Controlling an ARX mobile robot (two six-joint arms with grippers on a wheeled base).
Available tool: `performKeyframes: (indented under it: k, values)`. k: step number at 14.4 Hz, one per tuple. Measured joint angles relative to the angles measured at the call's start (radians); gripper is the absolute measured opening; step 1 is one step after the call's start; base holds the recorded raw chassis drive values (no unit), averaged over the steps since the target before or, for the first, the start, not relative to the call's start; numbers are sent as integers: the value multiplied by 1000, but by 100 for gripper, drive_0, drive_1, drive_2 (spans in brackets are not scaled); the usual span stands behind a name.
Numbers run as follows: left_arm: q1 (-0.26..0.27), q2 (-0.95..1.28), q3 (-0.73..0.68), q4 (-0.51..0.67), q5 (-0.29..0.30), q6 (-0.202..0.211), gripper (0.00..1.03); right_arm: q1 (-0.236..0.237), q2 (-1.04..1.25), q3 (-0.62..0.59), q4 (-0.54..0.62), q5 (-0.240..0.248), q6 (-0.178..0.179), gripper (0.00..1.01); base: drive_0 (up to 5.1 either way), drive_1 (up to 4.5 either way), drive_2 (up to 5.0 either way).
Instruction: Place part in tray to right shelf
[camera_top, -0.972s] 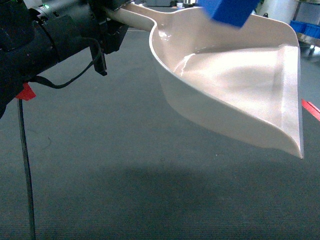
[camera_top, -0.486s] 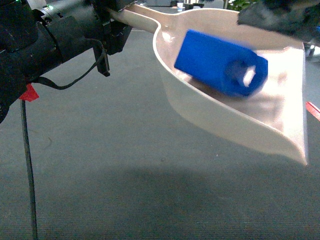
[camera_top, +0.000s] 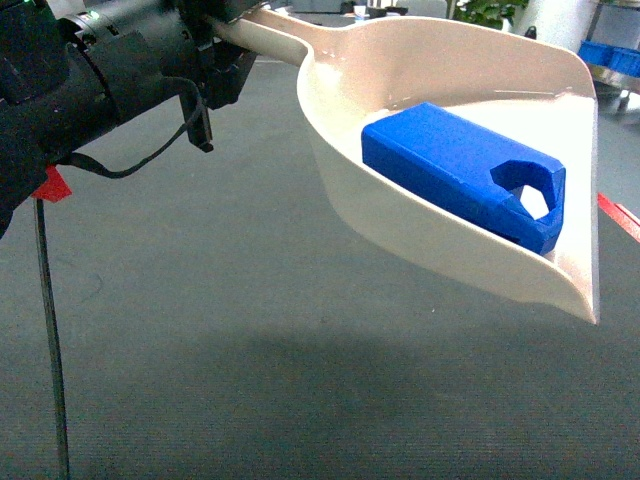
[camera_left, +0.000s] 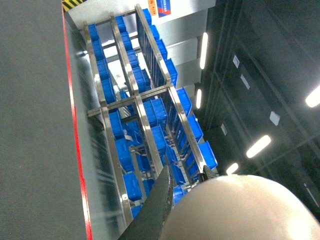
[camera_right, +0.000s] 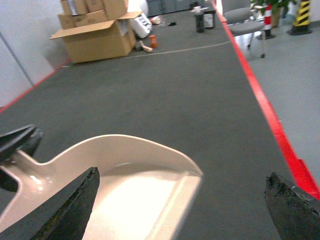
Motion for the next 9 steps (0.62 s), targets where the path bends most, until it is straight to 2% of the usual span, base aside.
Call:
performKeyframes:
  k: [1, 3, 4, 5, 6, 8, 9]
  values:
    - [0, 0, 0, 0, 0, 0, 13, -28, -58, -38, -30, 32, -29, 98, 0, 0, 0]
    - [0, 0, 0, 0, 0, 0, 13, -6, -145, -140, -19, 114, -136, 98, 0, 0, 0]
    - [0, 0, 0, 0, 0, 0, 13, 25, -150, -194, 47, 192, -209, 98, 0, 0, 0]
    - [0, 0, 0, 0, 0, 0, 13, 65, -147, -258, 118, 282, -308, 98, 0, 0, 0]
    - [0, 0, 0, 0, -1, 0, 13, 95, -147, -301, 98, 338, -359, 98, 0, 0, 0]
    - [0, 0, 0, 1, 0, 0, 13, 129, -148, -336, 92, 387, -361, 98, 0, 0, 0]
    - [0, 0, 0, 0, 0, 0, 13, 154, -148, -337, 102, 393, -357, 98, 0, 0, 0]
